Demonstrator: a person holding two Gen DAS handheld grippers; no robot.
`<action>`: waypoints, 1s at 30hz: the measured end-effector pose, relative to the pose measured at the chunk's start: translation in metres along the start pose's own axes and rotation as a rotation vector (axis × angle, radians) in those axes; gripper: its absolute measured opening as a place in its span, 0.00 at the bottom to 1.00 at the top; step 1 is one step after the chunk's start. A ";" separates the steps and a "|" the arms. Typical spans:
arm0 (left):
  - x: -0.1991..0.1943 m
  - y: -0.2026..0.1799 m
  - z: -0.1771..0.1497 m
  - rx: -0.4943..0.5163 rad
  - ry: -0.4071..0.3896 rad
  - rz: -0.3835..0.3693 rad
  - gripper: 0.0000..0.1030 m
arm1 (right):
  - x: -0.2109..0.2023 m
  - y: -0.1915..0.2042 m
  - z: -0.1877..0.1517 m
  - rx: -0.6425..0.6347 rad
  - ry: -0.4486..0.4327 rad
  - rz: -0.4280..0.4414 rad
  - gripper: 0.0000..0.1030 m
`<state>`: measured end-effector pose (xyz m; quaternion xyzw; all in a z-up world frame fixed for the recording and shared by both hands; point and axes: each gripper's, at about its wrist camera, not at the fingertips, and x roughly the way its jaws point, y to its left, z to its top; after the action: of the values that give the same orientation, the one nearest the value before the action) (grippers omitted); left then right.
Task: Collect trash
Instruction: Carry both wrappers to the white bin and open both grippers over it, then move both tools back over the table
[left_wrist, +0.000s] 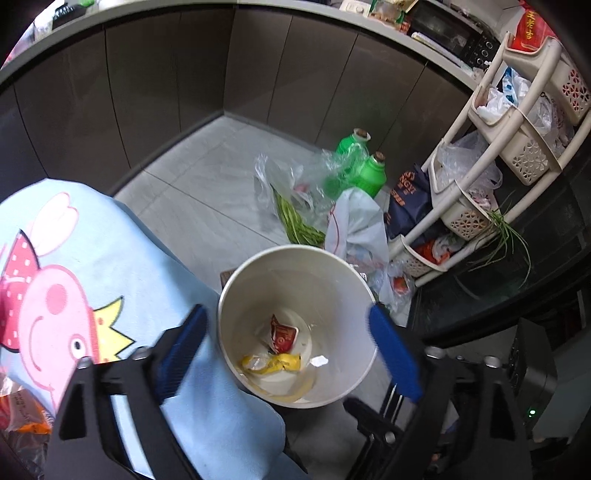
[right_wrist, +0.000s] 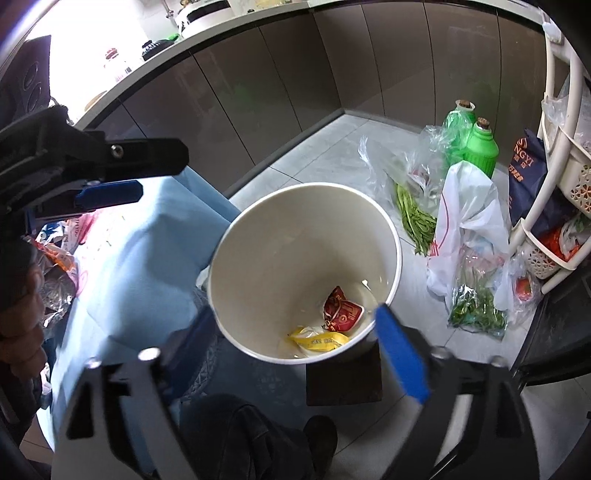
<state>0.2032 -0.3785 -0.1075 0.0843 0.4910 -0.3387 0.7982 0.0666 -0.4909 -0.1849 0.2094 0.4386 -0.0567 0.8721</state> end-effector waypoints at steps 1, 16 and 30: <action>-0.004 0.000 0.000 -0.004 -0.015 0.005 0.92 | -0.004 0.002 0.000 -0.007 -0.008 0.000 0.97; -0.115 0.013 -0.026 -0.101 -0.173 -0.003 0.92 | -0.088 0.052 -0.001 -0.105 -0.140 0.011 0.97; -0.249 0.111 -0.139 -0.341 -0.335 0.120 0.92 | -0.134 0.165 -0.013 -0.223 -0.248 0.177 0.97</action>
<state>0.0994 -0.1153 0.0101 -0.0798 0.3959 -0.2122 0.8899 0.0220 -0.3472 -0.0342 0.1407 0.3111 0.0440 0.9389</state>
